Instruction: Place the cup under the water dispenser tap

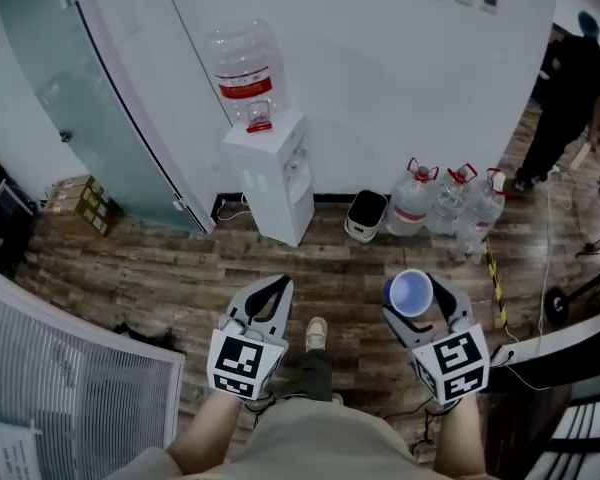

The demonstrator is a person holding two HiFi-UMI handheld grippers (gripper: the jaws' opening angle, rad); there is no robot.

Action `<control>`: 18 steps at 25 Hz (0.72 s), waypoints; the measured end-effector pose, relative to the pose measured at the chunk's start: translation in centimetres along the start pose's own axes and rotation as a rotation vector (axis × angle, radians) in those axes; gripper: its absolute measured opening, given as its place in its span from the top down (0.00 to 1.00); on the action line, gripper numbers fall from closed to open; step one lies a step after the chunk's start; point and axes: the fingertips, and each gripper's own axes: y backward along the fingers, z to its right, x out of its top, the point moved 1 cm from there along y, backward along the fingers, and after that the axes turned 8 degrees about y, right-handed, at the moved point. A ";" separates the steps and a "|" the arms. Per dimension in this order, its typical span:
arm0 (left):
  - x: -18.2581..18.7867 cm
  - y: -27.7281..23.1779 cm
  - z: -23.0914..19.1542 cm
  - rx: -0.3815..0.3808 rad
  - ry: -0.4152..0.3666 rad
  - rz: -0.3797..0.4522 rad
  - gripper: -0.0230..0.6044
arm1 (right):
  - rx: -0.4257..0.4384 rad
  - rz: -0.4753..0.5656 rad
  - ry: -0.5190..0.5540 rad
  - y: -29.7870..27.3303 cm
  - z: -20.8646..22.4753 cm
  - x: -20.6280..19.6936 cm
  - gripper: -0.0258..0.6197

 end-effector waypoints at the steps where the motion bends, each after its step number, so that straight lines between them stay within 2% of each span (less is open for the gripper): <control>1: 0.1 -0.6 -0.2 -0.001 0.005 0.004 0.95 | 0.003 0.000 0.000 -0.6 0.2 0.0 0.40; 10: 0.0 -8.0 -3.8 -0.029 -0.012 0.017 0.95 | -0.001 0.000 -0.022 -7.0 4.1 -0.2 0.40; 18: -0.1 -16.2 -10.7 -0.026 0.027 -0.031 0.95 | 0.012 -0.040 -0.018 -15.8 8.7 2.3 0.40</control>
